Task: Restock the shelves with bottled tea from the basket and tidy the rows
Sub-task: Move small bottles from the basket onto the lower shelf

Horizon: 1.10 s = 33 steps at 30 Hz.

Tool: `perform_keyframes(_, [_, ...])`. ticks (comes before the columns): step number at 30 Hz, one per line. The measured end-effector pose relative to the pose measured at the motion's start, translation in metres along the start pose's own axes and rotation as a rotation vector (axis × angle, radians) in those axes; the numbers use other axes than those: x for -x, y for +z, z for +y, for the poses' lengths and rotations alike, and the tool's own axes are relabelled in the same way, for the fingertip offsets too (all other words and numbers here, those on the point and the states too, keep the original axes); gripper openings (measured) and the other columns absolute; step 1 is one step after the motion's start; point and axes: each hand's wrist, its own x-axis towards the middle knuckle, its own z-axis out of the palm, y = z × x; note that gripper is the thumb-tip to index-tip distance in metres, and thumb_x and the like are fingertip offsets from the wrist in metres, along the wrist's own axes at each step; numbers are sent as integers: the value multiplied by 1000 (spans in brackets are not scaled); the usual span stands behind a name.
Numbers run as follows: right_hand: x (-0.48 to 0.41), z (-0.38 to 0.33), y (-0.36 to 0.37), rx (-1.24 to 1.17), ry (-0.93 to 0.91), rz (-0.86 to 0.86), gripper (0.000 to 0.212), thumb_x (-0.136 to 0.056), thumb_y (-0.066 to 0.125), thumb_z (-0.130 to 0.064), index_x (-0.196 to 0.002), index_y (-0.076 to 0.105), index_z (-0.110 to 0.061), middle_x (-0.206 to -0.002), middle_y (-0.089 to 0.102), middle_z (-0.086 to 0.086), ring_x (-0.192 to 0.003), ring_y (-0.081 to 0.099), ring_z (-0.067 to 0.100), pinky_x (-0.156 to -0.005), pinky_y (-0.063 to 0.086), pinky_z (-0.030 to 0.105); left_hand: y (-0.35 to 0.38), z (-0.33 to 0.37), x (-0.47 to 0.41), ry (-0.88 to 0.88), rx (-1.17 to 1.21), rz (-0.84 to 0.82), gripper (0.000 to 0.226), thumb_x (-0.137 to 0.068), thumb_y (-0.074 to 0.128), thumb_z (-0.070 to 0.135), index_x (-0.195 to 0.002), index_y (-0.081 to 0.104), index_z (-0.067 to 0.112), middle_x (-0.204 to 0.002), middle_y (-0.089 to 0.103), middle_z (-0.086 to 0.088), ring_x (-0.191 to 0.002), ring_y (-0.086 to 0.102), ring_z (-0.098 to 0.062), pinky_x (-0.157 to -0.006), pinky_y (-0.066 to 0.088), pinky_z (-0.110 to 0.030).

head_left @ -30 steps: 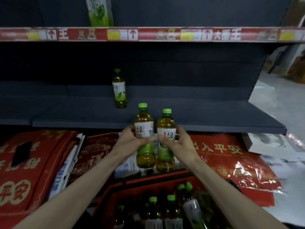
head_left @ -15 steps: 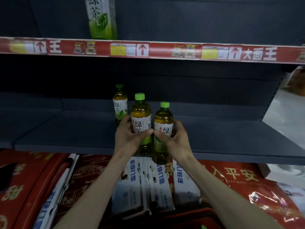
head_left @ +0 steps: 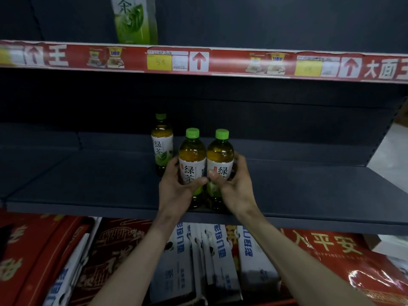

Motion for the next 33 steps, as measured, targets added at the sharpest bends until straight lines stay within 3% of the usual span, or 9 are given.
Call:
perform_keyframes(4, [-1, 5, -1, 23, 10, -14, 75, -88, 82, -20, -149, 39, -30, -113, 70, -17, -104, 68, -9, -86, 59, 20, -9, -8, 4, -27, -58, -59, 90, -72, 96, 16, -147, 49, 31, -133, 68, 16, -124, 64, 0, -101, 54, -26])
perform_keyframes(7, [8, 14, -8, 112, 63, -84, 86, -83, 87, -24, -149, 32, -35, -117, 62, -28, -104, 61, -19, -82, 50, 4, -18, -18, 13, -91, -210, -125, 99, -66, 99, 27, -148, 43, 30, -136, 62, 14, -124, 60, -3, -100, 51, -23])
perform_keyframes(10, [22, 27, -13, 265, 105, -109, 83, -82, 88, -26, -147, 37, -28, -119, 60, -23, -112, 61, -6, -83, 43, 0, -22, -20, 17, -140, -319, -159, 88, -67, 98, 29, -140, 49, 25, -130, 62, 14, -110, 59, 5, -82, 46, -5])
perform_keyframes(14, [28, 39, -13, 381, 90, -35, 68, -85, 85, -28, -143, 50, -21, -117, 63, -16, -117, 61, 6, -90, 44, 8, -22, -24, 15, -156, -388, -60, 72, -66, 100, 26, -128, 64, 18, -106, 66, 20, -91, 57, 18, -70, 44, 3])
perform_keyframes(17, [23, 41, -11, 413, 86, -12, 68, -83, 87, -31, -142, 53, -19, -121, 67, -10, -110, 59, 1, -84, 41, 1, -21, -30, 11, -207, -373, -25, 76, -62, 102, 28, -127, 68, 13, -110, 71, 14, -94, 62, 9, -81, 49, -7])
perform_keyframes(20, [12, 42, -10, 463, 83, -18, 70, -82, 87, -33, -141, 54, -16, -127, 69, -3, -107, 57, 1, -89, 45, 10, -19, -31, 3, -229, -385, 0, 77, -62, 102, 30, -128, 69, 9, -122, 75, -3, -105, 67, -9, -91, 52, -21])
perform_keyframes(26, [-19, 44, -1, 528, 102, -27, 67, -82, 88, -32, -138, 57, -13, -130, 69, 3, -115, 60, 11, -88, 41, 10, -17, -34, -23, -205, -565, 6, 77, -64, 96, 50, -130, 73, 19, -122, 67, -6, -107, 65, -18, -88, 53, -29])
perform_keyframes(31, [-42, 53, 10, 515, 115, -20, 68, -80, 90, -32, -137, 58, -12, -130, 69, 4, -118, 63, 16, -91, 46, 16, -15, -33, -44, -245, -626, 14, 63, -69, 91, 58, -125, 74, 35, -110, 77, 1, -106, 70, -22, -91, 58, -43])
perform_keyframes(33, [-49, 57, 14, 508, 110, -11, 68, -79, 90, -33, -136, 59, -12, -129, 70, 4, -116, 63, 15, -91, 46, 17, -13, -35, -51, -238, -685, 22, 64, -72, 88, 60, -129, 71, 36, -121, 74, -1, -115, 67, -26, -95, 56, -44])
